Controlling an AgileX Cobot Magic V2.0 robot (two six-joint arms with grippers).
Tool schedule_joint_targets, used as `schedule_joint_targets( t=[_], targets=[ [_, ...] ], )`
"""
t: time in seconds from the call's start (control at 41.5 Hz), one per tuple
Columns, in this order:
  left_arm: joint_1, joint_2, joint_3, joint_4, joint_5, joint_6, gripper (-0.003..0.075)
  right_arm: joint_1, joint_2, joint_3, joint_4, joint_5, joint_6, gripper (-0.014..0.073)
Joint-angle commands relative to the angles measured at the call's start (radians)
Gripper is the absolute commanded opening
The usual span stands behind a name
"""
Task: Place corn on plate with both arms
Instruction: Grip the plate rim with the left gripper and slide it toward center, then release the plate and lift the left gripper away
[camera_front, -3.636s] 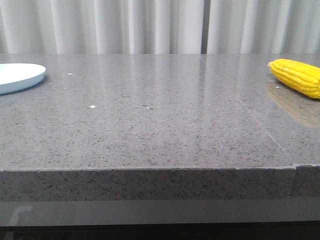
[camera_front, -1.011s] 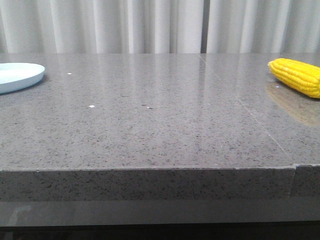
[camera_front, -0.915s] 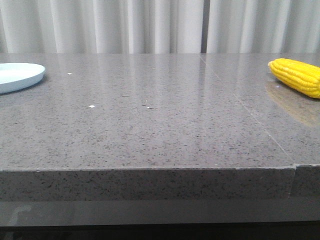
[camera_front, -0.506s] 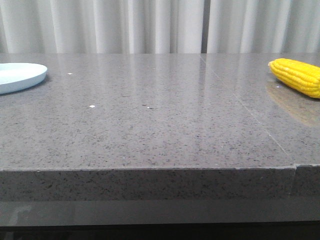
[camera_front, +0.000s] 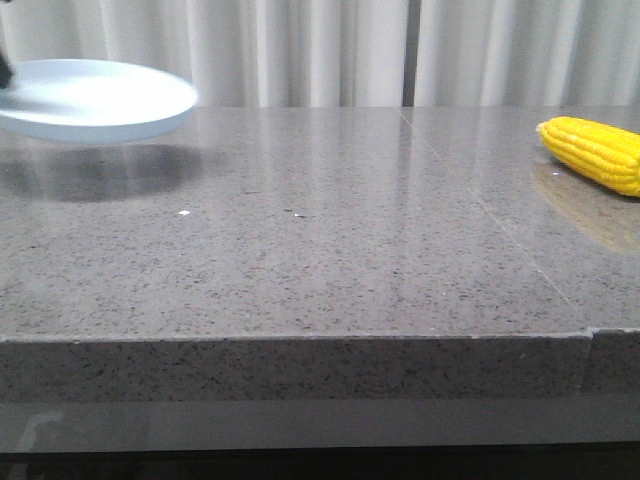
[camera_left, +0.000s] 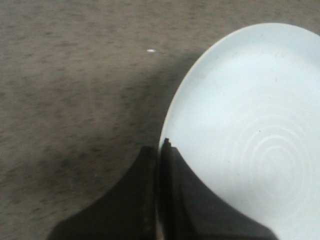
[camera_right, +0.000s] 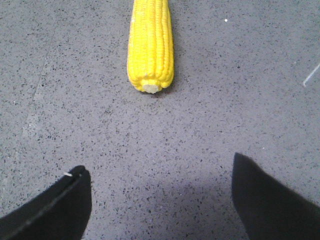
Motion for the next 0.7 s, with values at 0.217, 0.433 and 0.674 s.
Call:
schedule_joint_targets(
  t=[0.217,0.433,0.674],
  targets=[
    [-0.255,-0.014,-0.035,-0.050,-0.073,-0.003,-0.0020,-0.008,0.001,-0.032,-0.011,-0.064,-0.008,0.0601],
    [-0.361,0.056,-0.038,-0.050,-0.092,-0.003,-0.0020,-0.008,0.001,-0.032,-0.011,-0.064,-0.008,0.0601],
    [-0.384,0.091,-0.038,-0.061,-0.142,-0.003,0.0009,-0.008,0.001,-0.032,-0.011,-0.064,-0.008,0.0601]
  ],
)
